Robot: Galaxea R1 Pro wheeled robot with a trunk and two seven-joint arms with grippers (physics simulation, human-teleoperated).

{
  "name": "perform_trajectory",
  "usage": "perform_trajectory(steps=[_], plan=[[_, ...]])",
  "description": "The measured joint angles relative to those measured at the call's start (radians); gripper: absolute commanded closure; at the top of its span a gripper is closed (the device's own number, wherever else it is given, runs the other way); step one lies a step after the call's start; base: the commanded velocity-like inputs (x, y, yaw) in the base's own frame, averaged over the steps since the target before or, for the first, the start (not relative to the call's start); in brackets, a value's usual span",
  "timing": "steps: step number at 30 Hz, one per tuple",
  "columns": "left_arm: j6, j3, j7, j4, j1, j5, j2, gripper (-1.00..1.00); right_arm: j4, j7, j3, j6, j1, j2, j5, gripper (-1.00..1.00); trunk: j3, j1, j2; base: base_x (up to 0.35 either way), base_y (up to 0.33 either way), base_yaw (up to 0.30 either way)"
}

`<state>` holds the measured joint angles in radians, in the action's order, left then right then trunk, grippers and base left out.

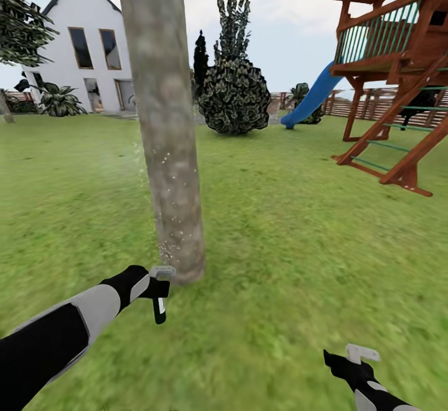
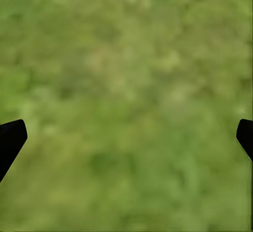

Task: In the garden, pick up the pesticide atomizer on the floor and spray pesticide onto both trees until each tree trunk is fully covered.

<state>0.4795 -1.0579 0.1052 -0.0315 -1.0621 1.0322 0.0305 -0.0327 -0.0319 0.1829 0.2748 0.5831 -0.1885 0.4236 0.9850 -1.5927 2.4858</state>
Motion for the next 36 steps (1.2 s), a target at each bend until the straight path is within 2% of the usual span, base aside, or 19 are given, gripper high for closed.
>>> perform_trajectory(steps=[18,26,31,36], plan=[[0.001,0.0,0.0,0.0,0.001,-0.001,0.0,1.0,0.0,0.0,0.0,0.0,0.0,0.0,-0.005,-1.0,0.0,0.0,0.0,0.097,-0.326,0.249],[0.0,0.0,0.0,-0.001,0.0,0.0,-0.002,1.0,0.0,0.0,0.0,0.0,0.0,0.0,-0.004,-1.0,0.0,0.0,0.0,0.153,-0.319,0.055],[0.001,0.0,0.0,-0.002,0.0,0.0,-0.002,1.0,0.0,0.0,0.0,0.0,0.0,0.0,-0.004,-1.0,0.0,0.0,0.0,0.15,-0.316,0.221],[0.002,0.001,0.001,-0.002,0.001,0.0,-0.01,1.0,-0.001,0.0,0.0,-0.001,0.0,0.0,-0.004,-1.0,0.0,0.0,0.0,0.027,-0.082,0.12]])
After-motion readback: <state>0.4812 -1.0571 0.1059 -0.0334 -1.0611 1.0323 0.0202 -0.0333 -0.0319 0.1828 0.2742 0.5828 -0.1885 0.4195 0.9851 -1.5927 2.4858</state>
